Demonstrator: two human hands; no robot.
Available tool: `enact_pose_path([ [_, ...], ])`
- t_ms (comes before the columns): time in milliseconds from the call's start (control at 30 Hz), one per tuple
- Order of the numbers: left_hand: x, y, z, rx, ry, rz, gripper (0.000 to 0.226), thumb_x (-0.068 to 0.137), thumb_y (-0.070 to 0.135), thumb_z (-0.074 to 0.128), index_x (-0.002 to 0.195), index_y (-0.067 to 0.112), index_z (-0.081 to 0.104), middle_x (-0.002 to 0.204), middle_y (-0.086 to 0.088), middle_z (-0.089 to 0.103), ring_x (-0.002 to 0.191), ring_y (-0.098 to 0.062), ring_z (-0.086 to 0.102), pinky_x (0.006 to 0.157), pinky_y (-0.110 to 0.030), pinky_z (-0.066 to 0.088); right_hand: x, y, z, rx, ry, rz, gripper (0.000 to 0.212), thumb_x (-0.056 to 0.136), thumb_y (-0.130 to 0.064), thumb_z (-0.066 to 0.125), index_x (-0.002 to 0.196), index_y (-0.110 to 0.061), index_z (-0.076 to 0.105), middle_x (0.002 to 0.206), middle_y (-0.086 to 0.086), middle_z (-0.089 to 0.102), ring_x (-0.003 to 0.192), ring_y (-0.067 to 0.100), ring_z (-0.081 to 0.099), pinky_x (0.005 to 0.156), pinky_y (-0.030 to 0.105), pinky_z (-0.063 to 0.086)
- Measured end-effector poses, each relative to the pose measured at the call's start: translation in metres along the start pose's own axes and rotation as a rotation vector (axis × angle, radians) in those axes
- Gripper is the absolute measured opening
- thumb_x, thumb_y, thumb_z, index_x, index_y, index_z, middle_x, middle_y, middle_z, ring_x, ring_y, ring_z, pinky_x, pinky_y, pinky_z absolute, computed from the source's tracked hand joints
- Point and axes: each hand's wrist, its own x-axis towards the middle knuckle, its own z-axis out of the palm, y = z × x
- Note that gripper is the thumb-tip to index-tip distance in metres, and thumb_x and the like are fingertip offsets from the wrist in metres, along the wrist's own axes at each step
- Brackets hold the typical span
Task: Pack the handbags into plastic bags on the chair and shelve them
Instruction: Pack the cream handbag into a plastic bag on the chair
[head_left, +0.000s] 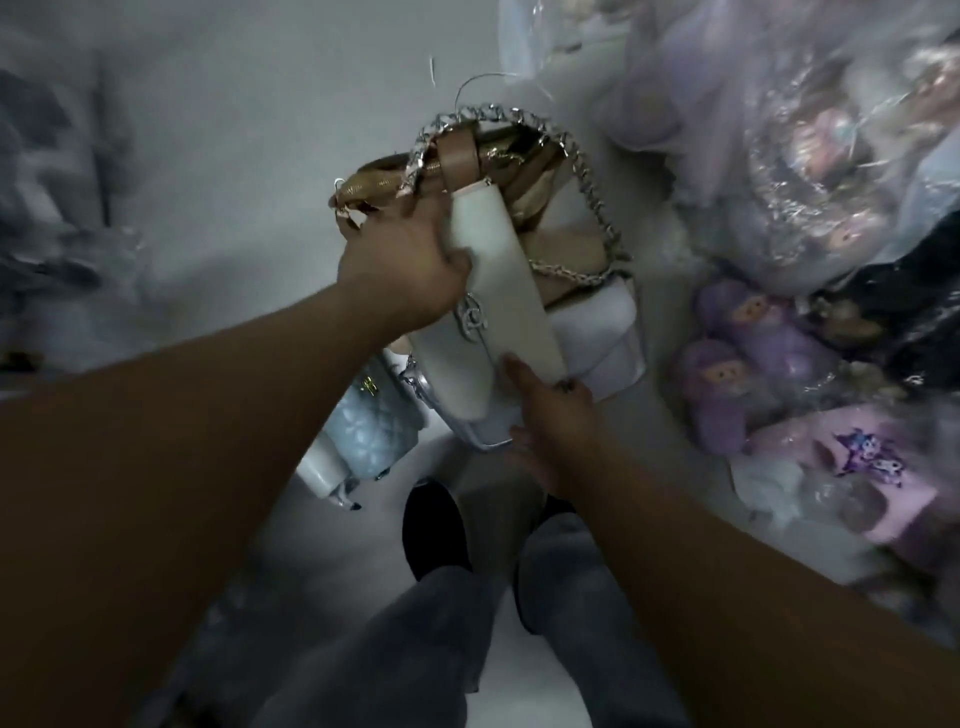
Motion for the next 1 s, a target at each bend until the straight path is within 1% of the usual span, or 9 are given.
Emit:
enact_pose_path([
  [67, 0.003, -0.001, 0.012, -0.001, 0.035, -0.037, 0.072, 0.089, 0.051, 0.054, 0.152, 0.025, 0.029, 0.150, -0.018, 0.039, 0.135, -0.043, 0.038, 0.113, -0.058, 0.031, 0.003, -0.001, 0.005, 0.065, 0.015, 0.029, 0.112, 0.044, -0.057, 0.091, 0.135, -0.013, 0.042, 0.128, 0.009, 0.061, 0.102, 0.025, 0.066, 0.080, 0.048, 0.059],
  [167, 0.005, 0.001, 0.015, -0.058, 0.114, -0.087, 0.079, 0.081, 0.062, 0.048, 0.149, 0.023, 0.035, 0.146, -0.020, 0.041, 0.136, -0.042, 0.033, 0.117, -0.052, 0.025, 0.005, -0.007, 0.007, 0.087, 0.049, 0.123, 0.092, 0.068, -0.047, 0.089, 0.135, -0.014, 0.036, 0.128, 0.009, 0.054, 0.103, 0.030, 0.065, 0.061, 0.045, 0.062],
  [267, -0.005, 0.014, 0.002, -0.109, 0.123, -0.137, 0.074, 0.084, 0.064, 0.047, 0.142, 0.018, 0.045, 0.143, -0.017, 0.043, 0.137, -0.039, 0.032, 0.113, -0.049, 0.029, -0.007, -0.013, 0.008, 0.189, 0.086, 0.129, 0.099, 0.058, -0.055, 0.090, 0.131, -0.020, 0.034, 0.125, 0.008, 0.052, 0.103, 0.033, 0.065, 0.078, 0.060, 0.059],
  [400, -0.037, 0.042, -0.023, -0.243, 0.173, -0.194, 0.058, 0.089, 0.054, 0.051, 0.129, 0.011, 0.050, 0.136, -0.014, 0.047, 0.129, -0.036, 0.042, 0.106, -0.048, 0.038, -0.038, -0.020, -0.009, 0.214, 0.246, 0.095, 0.111, 0.033, -0.081, 0.078, 0.118, -0.027, 0.033, 0.120, 0.004, 0.050, 0.104, 0.030, 0.060, 0.092, 0.053, 0.055],
  [500, -0.066, 0.071, -0.042, -0.376, 0.174, -0.184, 0.056, 0.091, 0.050, 0.053, 0.126, 0.006, 0.046, 0.128, -0.017, 0.053, 0.118, -0.038, 0.053, 0.100, -0.046, 0.045, -0.072, -0.035, -0.039, 0.219, 0.340, 0.020, 0.092, 0.054, -0.072, 0.077, 0.118, -0.025, 0.030, 0.110, -0.001, 0.047, 0.099, 0.025, 0.056, 0.097, 0.050, 0.051],
  [600, -0.098, 0.101, -0.064, -0.389, 0.146, -0.143, 0.057, 0.091, 0.052, 0.050, 0.128, 0.009, 0.043, 0.118, -0.016, 0.063, 0.111, -0.037, 0.058, 0.096, -0.045, 0.048, -0.104, -0.048, -0.077, 0.252, 0.370, -0.115, 0.080, 0.079, -0.054, 0.076, 0.136, -0.021, 0.030, 0.130, 0.003, 0.048, 0.100, 0.018, 0.055, 0.101, 0.041, 0.047],
  [700, -0.129, 0.125, -0.083, -0.449, 0.144, -0.078, 0.054, 0.090, 0.054, 0.052, 0.126, 0.014, 0.045, 0.114, -0.009, 0.065, 0.108, -0.033, 0.060, 0.089, -0.038, 0.047, -0.138, -0.057, -0.113, 0.231, 0.339, -0.197, 0.081, 0.081, -0.055, 0.073, 0.144, -0.025, 0.030, 0.136, 0.000, 0.049, 0.114, 0.019, 0.054, 0.106, 0.042, 0.045],
  [800, -0.160, 0.146, -0.095, -0.509, 0.154, -0.004, 0.049, 0.091, 0.055, 0.056, 0.116, 0.015, 0.042, 0.103, -0.006, 0.061, 0.102, -0.033, 0.061, 0.081, -0.037, 0.043, -0.169, -0.060, -0.139, 0.232, 0.341, -0.283, 0.075, 0.071, -0.061, 0.072, 0.130, -0.034, 0.036, 0.130, -0.002, 0.057, 0.115, 0.020, 0.059, 0.105, 0.047, 0.048],
  [1000, -0.200, 0.172, -0.105, -0.441, 0.079, 0.124, 0.062, 0.091, 0.070, 0.038, 0.122, 0.020, 0.057, 0.120, -0.011, 0.064, 0.114, -0.032, 0.058, 0.093, -0.038, 0.043, -0.222, -0.044, -0.184, 0.315, 0.376, -0.372, 0.066, 0.085, -0.052, 0.070, 0.136, -0.032, 0.033, 0.117, -0.012, 0.057, 0.109, 0.014, 0.061, 0.104, 0.043, 0.050],
])
